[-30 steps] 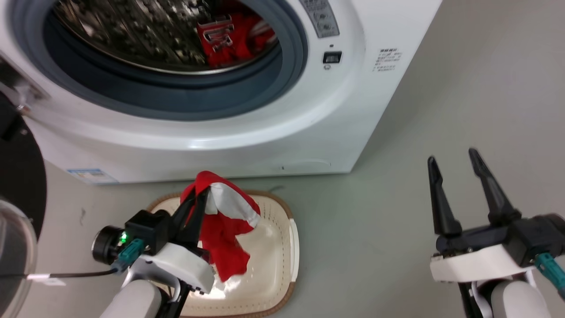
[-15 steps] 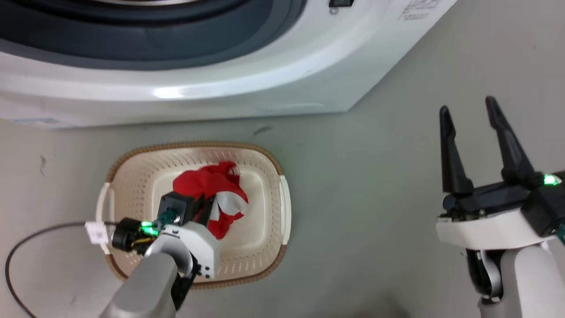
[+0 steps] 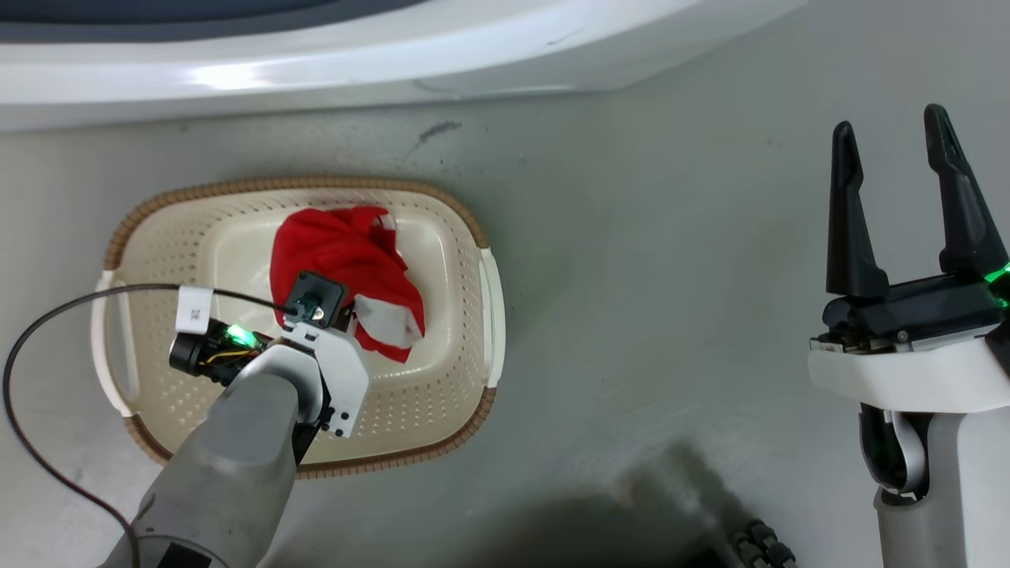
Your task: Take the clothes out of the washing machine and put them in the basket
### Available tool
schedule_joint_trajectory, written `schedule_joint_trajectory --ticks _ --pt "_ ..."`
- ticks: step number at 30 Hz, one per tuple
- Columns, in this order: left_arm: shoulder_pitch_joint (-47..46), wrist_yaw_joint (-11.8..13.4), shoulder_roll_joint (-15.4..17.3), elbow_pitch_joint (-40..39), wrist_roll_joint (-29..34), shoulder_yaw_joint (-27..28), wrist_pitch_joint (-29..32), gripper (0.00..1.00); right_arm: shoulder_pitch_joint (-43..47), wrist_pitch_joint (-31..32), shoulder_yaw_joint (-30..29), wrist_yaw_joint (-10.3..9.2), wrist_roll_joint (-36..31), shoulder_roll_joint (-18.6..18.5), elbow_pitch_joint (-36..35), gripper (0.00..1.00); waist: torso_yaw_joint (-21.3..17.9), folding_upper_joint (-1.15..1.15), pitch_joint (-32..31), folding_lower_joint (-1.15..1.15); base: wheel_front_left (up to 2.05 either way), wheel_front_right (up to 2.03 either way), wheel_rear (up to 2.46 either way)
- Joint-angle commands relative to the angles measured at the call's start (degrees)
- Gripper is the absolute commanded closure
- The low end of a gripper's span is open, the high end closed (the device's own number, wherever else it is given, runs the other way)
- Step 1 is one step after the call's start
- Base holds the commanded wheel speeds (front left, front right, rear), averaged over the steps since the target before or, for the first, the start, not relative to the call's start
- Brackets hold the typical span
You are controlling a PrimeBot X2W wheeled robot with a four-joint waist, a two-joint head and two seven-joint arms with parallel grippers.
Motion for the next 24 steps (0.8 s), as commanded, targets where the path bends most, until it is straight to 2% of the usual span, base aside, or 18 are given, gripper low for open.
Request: schedule_joint_trajectory --ticks 1,6,9,10,11,20,24 --pt "-1.5 -0.1 -0.4 1.5 0.2 -0.5 1.2 1.00 -1.2 -0.1 -0.1 -0.04 0.3 0.1 -0.4 0.00 -0.3 0.00 2.5 -0.01 0.00 0.00 0.00" --pt "-2.4 -0.4 -0.9 3.3 0.1 -1.3 4.0 1.00 -1.9 -0.1 -0.1 -0.04 0.5 0.1 -0.6 0.00 -0.5 0.00 3.9 -0.01 0.00 0.00 0.00" --pt "-2.4 0.1 -0.9 3.6 -0.1 -1.4 3.6 1.00 -2.2 -0.1 0.0 -0.04 0.6 0.1 -0.4 0.00 -0.5 0.00 3.8 -0.01 0.00 0.00 0.00" --pt "-2.0 0.3 -1.1 3.7 -0.4 -1.3 3.3 0.70 -2.1 -0.1 0.2 -0.04 0.5 0.1 -0.2 0.00 -0.5 0.00 3.4 -0.01 0.00 0.00 0.00" --pt "-1.6 0.4 -1.2 3.8 -0.3 -1.4 2.6 0.00 -2.0 -0.1 0.3 -0.04 0.4 0.1 -0.2 0.00 -0.4 0.00 3.0 -0.01 0.00 0.00 0.00" --pt "2.3 0.6 -2.8 3.5 -2.8 0.1 -1.5 0.00 0.7 -0.1 1.1 -0.04 -0.7 0.1 1.1 0.00 1.0 0.00 -3.7 -0.01 0.00 0.00 0.00" --pt "5.5 1.4 -2.6 -0.3 -3.7 1.5 -2.5 0.00 2.4 -0.1 1.6 -0.04 -1.0 0.1 1.8 0.00 1.9 0.00 -8.0 -0.01 0.00 0.00 0.00"
